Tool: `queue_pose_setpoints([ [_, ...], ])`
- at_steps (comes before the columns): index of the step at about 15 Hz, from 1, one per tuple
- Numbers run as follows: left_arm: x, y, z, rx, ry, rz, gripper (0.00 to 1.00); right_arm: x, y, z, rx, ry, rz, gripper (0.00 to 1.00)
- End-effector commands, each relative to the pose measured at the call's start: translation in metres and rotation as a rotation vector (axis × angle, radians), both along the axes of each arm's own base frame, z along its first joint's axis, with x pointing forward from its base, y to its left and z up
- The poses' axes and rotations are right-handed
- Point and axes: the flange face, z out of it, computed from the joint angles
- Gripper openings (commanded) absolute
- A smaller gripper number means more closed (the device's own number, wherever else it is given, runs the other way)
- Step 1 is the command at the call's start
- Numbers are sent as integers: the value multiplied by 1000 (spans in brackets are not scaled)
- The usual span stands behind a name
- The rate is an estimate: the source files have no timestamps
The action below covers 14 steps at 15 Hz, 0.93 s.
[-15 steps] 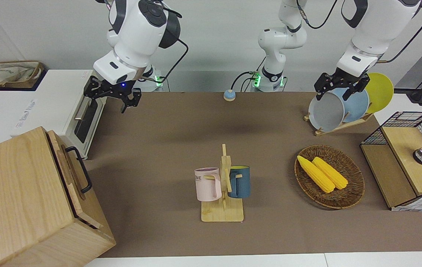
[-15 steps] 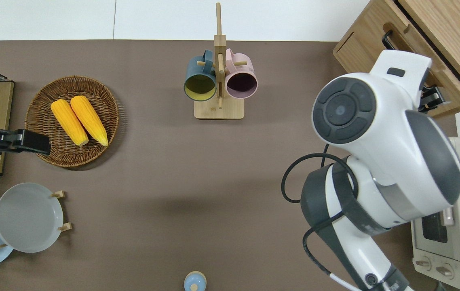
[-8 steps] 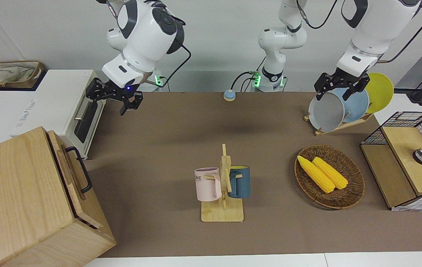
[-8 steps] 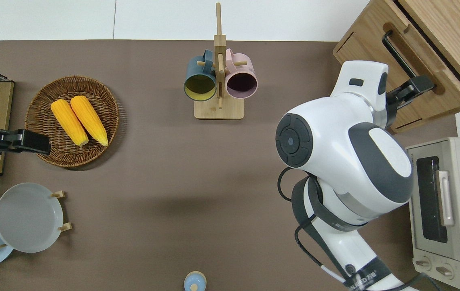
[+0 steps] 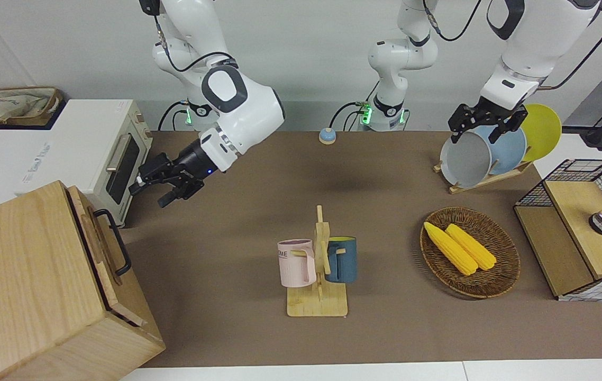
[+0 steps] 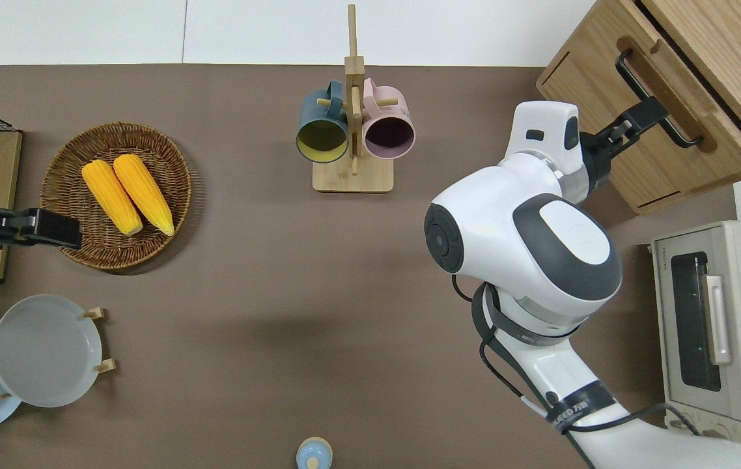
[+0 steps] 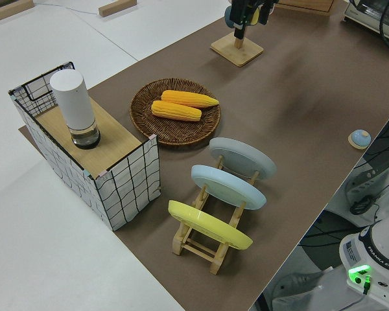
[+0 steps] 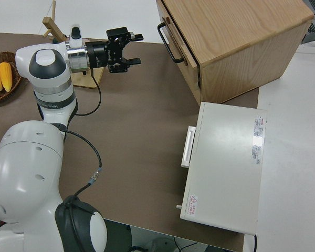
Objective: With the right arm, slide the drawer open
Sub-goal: 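Reach the right gripper forward to the black drawer handle, then close the right gripper on the black bar handle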
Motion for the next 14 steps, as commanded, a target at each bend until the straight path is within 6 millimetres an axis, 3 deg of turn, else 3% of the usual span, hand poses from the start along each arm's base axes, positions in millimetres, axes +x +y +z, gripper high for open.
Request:
queue_pose_setpoints([
  [1, 2, 1, 4, 16, 5, -12, 993, 14, -6, -28, -80, -48, 52, 983],
  [10, 2, 1, 4, 16, 5, -12, 993, 39, -34, -67, -162, -150, 84, 981],
  [14, 2, 1, 4, 16, 5, -12, 993, 44, -46, -75, -166, -194, 69, 981],
])
